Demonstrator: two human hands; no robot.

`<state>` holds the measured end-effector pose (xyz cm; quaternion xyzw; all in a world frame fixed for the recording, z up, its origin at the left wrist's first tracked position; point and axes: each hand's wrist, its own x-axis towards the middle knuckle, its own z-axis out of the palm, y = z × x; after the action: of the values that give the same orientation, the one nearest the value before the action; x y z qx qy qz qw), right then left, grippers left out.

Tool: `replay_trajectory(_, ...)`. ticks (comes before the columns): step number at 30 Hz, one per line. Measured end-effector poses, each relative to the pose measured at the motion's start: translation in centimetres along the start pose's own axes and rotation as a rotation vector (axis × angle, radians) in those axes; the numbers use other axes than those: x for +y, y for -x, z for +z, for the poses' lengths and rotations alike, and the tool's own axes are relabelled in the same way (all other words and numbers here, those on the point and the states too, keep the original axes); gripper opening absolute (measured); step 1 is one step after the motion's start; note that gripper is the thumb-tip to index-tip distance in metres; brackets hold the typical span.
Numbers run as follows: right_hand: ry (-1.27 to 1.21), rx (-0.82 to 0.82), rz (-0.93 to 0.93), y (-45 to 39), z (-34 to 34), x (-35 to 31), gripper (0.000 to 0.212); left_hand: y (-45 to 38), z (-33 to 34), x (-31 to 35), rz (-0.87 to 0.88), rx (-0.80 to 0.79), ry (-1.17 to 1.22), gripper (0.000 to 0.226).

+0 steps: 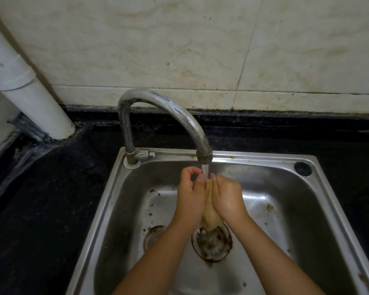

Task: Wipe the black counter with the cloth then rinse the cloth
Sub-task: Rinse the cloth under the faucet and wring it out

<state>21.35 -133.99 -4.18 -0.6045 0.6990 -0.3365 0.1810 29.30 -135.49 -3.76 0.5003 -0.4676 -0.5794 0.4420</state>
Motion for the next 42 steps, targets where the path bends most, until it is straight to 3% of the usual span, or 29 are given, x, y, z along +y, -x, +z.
replay_trajectory(4,0.0,-0.162,-0.007,0.8,-0.1,-0.4,0.046,-0.2,-0.6,-0.9,-0.028,0.017,-0.01,0.024)
replay_trajectory(7,-0.091,-0.114,0.043,1.0,-0.1,-0.6,0.046,0.0,-0.5,-0.8,-0.039,-0.019,-0.008,0.023)
replay_trajectory(11,-0.03,-0.068,0.153,-0.1,0.3,1.3,0.038,0.9,0.1,-0.4,0.003,0.007,-0.107,0.024)
replay_trajectory(15,-0.303,0.018,0.303,0.5,0.1,1.3,0.033,0.6,-1.0,-0.4,-0.213,0.113,0.103,0.012)
replay_trajectory(18,-0.519,0.031,0.37,0.5,-1.1,1.3,0.03,0.5,-1.6,-0.7,-0.35,-0.009,0.194,0.013)
replay_trajectory(21,-0.661,-0.051,0.372,0.3,-2.2,0.8,0.022,0.4,-2.6,-1.2,-0.397,-0.23,0.145,0.013)
replay_trajectory(24,-0.806,-0.099,0.337,0.2,-2.8,0.5,0.017,0.7,-3.2,-1.2,-0.387,-0.462,0.059,0.034)
replay_trajectory(26,-0.847,-0.145,0.309,0.2,-3.0,0.6,0.019,0.9,-3.1,-1.2,-0.373,-0.532,0.101,0.041)
replay_trajectory(30,-0.437,-0.281,0.128,0.7,-4.2,1.4,0.036,0.4,-2.5,-0.6,-0.369,-0.458,-0.046,0.036)
replay_trajectory(32,-0.083,-0.393,-0.03,1.3,-4.5,2.2,0.066,-0.1,-2.6,0.1,-0.401,-0.405,-0.101,0.029)
replay_trajectory(34,0.292,-0.303,-0.259,2.0,-4.1,2.8,0.094,-0.6,-3.0,0.9,-0.414,-0.453,-0.155,0.028)
replay_trajectory(36,0.436,-0.152,-0.426,2.2,-3.3,3.4,0.11,-0.8,-3.2,1.9,-0.413,-0.58,-0.226,0.027)
replay_trajectory(38,0.407,-0.035,-0.506,1.8,-2.6,3.7,0.104,-0.9,-3.2,2.8,-0.415,-0.691,-0.263,0.025)
replay_trajectory(42,0.37,0.111,-0.658,0.2,-2.5,3.5,0.057,-1.4,-3.5,3.7,-0.461,-0.781,-0.342,0.022)
